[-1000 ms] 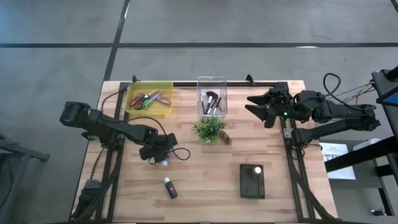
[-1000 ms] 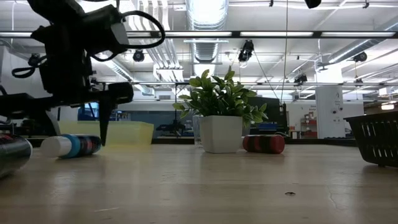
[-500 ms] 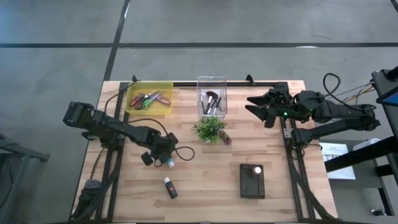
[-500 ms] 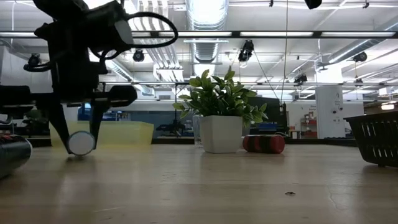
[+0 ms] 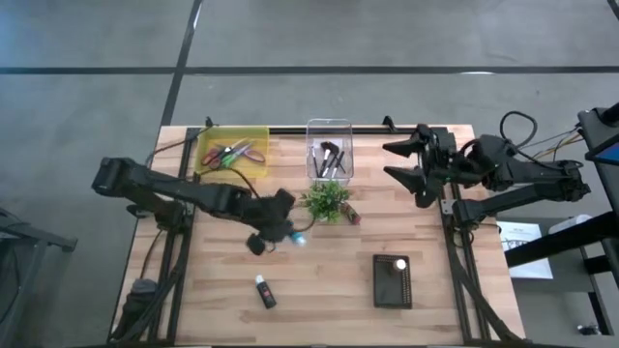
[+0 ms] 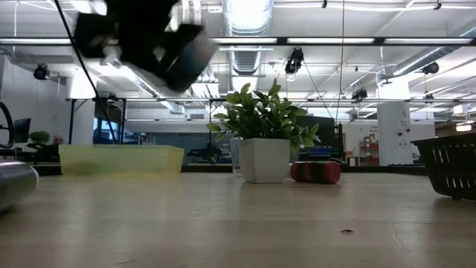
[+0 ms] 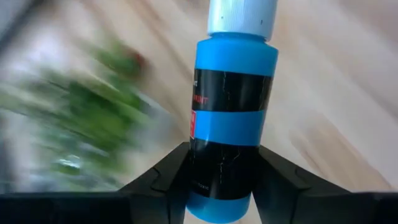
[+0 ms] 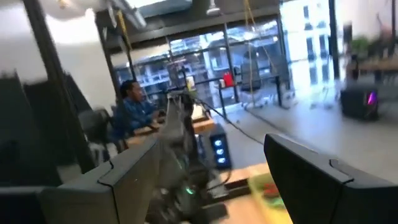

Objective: Pick & Place Paint Supplies
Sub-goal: Put the blue paint bottle into the black bin

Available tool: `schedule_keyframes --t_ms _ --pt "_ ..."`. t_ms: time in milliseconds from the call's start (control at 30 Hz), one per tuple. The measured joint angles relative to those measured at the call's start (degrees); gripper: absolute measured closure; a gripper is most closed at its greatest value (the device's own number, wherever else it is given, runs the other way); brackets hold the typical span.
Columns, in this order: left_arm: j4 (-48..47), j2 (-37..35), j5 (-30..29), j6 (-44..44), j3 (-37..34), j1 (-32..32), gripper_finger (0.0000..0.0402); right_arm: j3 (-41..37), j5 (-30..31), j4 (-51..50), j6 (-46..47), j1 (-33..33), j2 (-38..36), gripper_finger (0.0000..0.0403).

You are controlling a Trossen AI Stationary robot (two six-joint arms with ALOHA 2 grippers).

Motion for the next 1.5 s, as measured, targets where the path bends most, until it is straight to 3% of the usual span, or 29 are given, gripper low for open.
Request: schedule_keyframes --t_ms 267,500,667,1167,1500 --pt "13.42 0.40 -3.77 -9.86 17.76 3.59 0.0253 6.93 0.08 -3.64 -15.36 0.10 8.09 0.0118" --pt "20.40 1.83 0.17 -25.73 25.36 7.37 0.0253 14.19 -1.44 -3.62 -26.17 0.02 15.03 0.0118" --pt "24.22 1.91 1.43 -30.61 25.71 7.96 0.0253 17.09 -1.69 -3.65 -27.65 -0.48 17.72 0.0118" --pt "24.49 1.95 1.45 -31.06 25.65 8.01 0.0253 17.32 -13.75 6.88 -20.67 -2.65 23.26 0.0118" --pt "23.81 1.95 1.45 -31.03 25.60 7.94 0.0253 17.32 -14.46 9.16 -17.88 -2.81 24.22 0.0124"
